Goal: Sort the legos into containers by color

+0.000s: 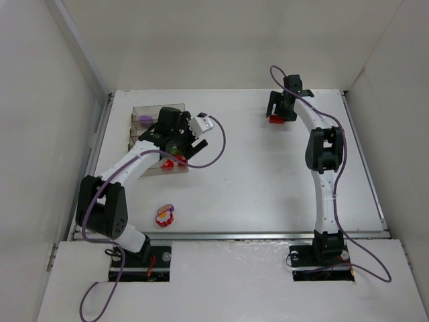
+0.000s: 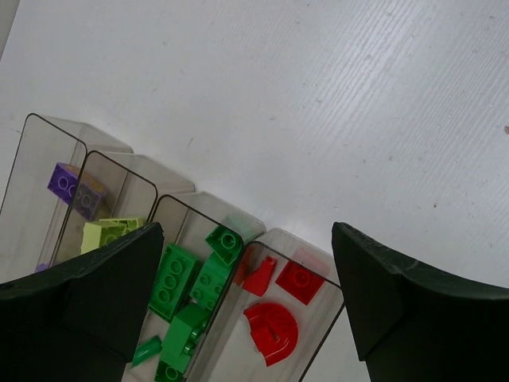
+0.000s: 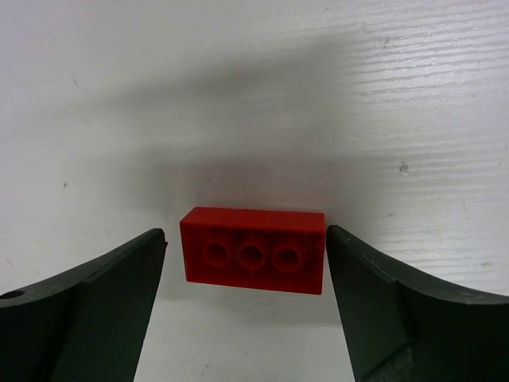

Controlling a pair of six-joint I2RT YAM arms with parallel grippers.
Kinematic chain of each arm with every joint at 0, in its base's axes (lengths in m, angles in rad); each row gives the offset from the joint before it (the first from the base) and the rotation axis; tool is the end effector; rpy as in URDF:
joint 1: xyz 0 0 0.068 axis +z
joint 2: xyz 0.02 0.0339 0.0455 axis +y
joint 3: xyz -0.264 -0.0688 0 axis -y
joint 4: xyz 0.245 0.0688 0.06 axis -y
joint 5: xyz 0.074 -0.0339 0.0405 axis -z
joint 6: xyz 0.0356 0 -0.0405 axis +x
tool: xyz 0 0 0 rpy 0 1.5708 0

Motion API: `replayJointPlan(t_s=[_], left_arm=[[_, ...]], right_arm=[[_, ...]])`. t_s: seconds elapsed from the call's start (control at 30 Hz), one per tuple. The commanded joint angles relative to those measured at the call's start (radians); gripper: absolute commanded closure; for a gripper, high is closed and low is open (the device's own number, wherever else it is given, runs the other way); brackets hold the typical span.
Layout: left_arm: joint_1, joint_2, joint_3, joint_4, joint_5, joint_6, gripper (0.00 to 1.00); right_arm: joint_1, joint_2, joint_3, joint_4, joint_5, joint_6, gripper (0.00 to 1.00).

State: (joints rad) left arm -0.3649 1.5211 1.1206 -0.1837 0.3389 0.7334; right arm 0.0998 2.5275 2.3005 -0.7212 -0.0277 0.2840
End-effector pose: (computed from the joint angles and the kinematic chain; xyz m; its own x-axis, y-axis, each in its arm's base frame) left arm 0.3186 -0.1344 0.2776 0.0159 0.6697 -0.7424 0.7874 0.4492 0.4222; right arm 0.5490 0.0560 0.1799 -0.8084 0.2005 -0.5535 0.1155 0.9759 0.1850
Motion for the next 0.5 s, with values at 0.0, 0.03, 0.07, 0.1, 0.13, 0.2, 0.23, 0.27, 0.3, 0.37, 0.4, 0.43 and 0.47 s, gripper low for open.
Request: replayJointPlan(t_s=[0.0, 0.03, 0.07, 0.1, 0.13, 0.2, 0.23, 0.27, 0.3, 0.37, 0.4, 0.43, 0.47], left_arm=[[-0.005, -0.052, -0.008, 0.03, 0.002, 0.017, 0.15], [-0.005, -0.052, -0.008, 0.03, 0.002, 0.017, 0.15], [-0.005, -0.052, -0.008, 0.03, -0.008, 0.017, 0.15], [-0.005, -0.052, -0.008, 0.03, -0.008, 0.017, 0.15], [-0.005, -0.052, -0.008, 0.03, -0.008, 0.017, 0.15], [-0.005, -0.061, -0.008, 0.03, -0.008, 0.017, 0.15], [-0.005, -0.061, -0.008, 0.03, -0.008, 0.017, 0.15], [-0.005, -0.061, -0.008, 0.03, -0.008, 0.017, 0.15], [-0.005, -0.061, -0.008, 0.03, -0.008, 0.017, 0.15], [-0.005, -0.061, -0.018, 0.03, -0.008, 0.017, 0.15], [-0.005, -0.061, -0.018, 0.03, -0.008, 0.017, 0.15], [-0.005, -0.061, -0.018, 0.03, -0.008, 0.017, 0.15], [-0.005, -0.061, -0.018, 0.03, -0.008, 0.017, 0.15]], right_arm=[[0.027, 0.007, 0.022, 0.008, 0.014, 0.003, 0.14], [0.028, 0.007, 0.022, 0.008, 0.014, 0.003, 0.09], [0.028, 0.007, 0.022, -0.004, 0.014, 0.003, 0.09], [0.028, 0.007, 0.022, -0.004, 0.023, 0.003, 0.11], [0.037, 0.007, 0.031, -0.004, 0.023, 0.003, 0.18], [0.037, 0.016, 0.043, -0.014, 0.023, 0.003, 0.33], [0.037, 0.016, 0.054, -0.027, 0.023, 0.003, 0.4], [0.037, 0.016, 0.054, -0.027, 0.034, 0.003, 0.51], [0.037, 0.025, 0.054, -0.04, 0.034, 0.003, 0.56], [0.037, 0.025, 0.044, -0.04, 0.034, 0.003, 0.68], [0.037, 0.025, 0.028, -0.04, 0.034, 0.003, 0.73], [0.037, 0.016, 0.028, -0.04, 0.023, 0.003, 0.77], [0.037, 0.016, 0.016, -0.04, -0.004, 0.003, 0.83]])
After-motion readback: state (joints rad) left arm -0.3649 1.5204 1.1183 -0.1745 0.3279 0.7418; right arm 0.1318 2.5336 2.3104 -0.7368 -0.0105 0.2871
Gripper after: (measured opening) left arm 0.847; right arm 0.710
